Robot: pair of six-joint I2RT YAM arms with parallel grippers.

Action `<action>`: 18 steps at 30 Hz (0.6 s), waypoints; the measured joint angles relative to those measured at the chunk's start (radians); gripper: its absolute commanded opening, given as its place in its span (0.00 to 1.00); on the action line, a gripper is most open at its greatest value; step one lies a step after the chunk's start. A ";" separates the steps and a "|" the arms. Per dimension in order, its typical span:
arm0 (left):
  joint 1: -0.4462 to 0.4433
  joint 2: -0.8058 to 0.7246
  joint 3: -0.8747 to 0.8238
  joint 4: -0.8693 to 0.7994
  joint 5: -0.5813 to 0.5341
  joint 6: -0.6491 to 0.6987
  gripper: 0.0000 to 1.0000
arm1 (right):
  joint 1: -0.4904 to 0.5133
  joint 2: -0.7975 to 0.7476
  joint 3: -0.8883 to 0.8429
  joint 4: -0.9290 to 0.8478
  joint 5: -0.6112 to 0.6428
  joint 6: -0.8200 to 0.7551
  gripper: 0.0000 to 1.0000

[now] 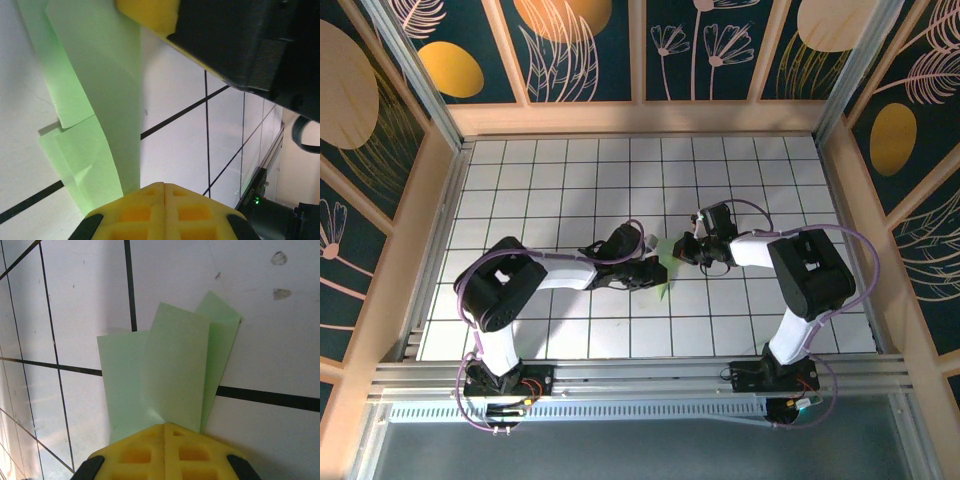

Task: Fold a paper plane with a square sheet of paper (fold left side to right side)
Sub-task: Fold the wing for the fifth time at the center of the table.

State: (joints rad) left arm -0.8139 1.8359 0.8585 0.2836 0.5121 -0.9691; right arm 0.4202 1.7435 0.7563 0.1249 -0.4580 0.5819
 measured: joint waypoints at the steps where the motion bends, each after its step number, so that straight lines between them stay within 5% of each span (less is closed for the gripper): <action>1: 0.000 0.005 0.000 0.000 0.000 0.000 0.05 | 0.000 0.000 0.000 0.000 0.000 0.000 0.00; 18: 0.000 0.030 -0.011 0.005 -0.007 0.000 0.05 | 0.000 0.000 0.000 0.000 0.000 0.000 0.00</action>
State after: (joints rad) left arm -0.8139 1.8656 0.8471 0.2882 0.5049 -0.9691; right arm 0.4206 1.7439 0.7563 0.1249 -0.4580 0.5819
